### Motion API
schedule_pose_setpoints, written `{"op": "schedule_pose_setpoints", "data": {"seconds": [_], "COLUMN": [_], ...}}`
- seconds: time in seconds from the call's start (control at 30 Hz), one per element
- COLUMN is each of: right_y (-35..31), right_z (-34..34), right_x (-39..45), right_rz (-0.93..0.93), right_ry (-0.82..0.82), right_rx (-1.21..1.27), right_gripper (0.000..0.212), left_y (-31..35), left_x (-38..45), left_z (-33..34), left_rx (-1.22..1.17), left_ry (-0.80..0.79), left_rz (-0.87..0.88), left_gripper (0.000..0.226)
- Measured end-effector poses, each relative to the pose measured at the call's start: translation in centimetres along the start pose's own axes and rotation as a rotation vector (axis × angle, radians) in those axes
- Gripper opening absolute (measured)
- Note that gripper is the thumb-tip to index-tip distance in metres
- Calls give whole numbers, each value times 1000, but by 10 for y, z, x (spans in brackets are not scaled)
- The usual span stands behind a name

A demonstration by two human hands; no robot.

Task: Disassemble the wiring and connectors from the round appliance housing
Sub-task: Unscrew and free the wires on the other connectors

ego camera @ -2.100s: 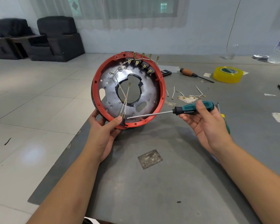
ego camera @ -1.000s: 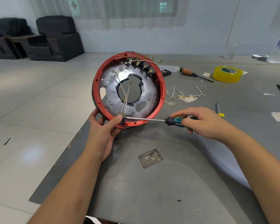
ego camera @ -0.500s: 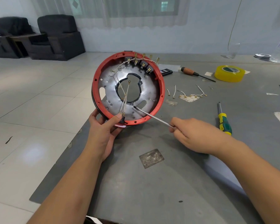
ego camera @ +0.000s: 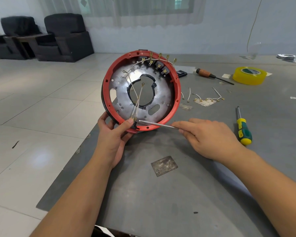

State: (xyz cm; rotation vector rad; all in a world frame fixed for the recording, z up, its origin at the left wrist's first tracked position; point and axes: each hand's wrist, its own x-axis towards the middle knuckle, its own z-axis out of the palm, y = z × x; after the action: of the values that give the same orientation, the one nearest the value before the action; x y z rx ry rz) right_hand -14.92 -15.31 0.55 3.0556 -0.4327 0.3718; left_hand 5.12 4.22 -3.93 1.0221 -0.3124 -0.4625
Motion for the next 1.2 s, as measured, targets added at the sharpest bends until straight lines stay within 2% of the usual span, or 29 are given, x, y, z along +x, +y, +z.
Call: {"op": "schedule_pose_setpoints", "data": {"seconds": [0.2,0.47,0.6,0.8,1.2], "right_y": [-2,-3,-4,-10,-29], "right_z": [2,3,3,10,21], "right_x": [-1,-1,-2,-5,-16], "right_rz": [-16,-5,5,22,76], "right_ry": [-25,-27,-35,3,65], "right_rx": [-12,-1,-1,19,-4], "right_gripper": [52,46,53,42,37], "left_y": [1,2,1,3,3], "left_x": [-1,-3,-4,-5,-8], "left_z": [0,1,1,3,4], "left_rx": [-3,-12,-2,6,14], "left_ry": [3,2,-6,6,37], "left_rz": [1,-7,-7,-11,4], "left_gripper": [80,79,74,77,67]}}
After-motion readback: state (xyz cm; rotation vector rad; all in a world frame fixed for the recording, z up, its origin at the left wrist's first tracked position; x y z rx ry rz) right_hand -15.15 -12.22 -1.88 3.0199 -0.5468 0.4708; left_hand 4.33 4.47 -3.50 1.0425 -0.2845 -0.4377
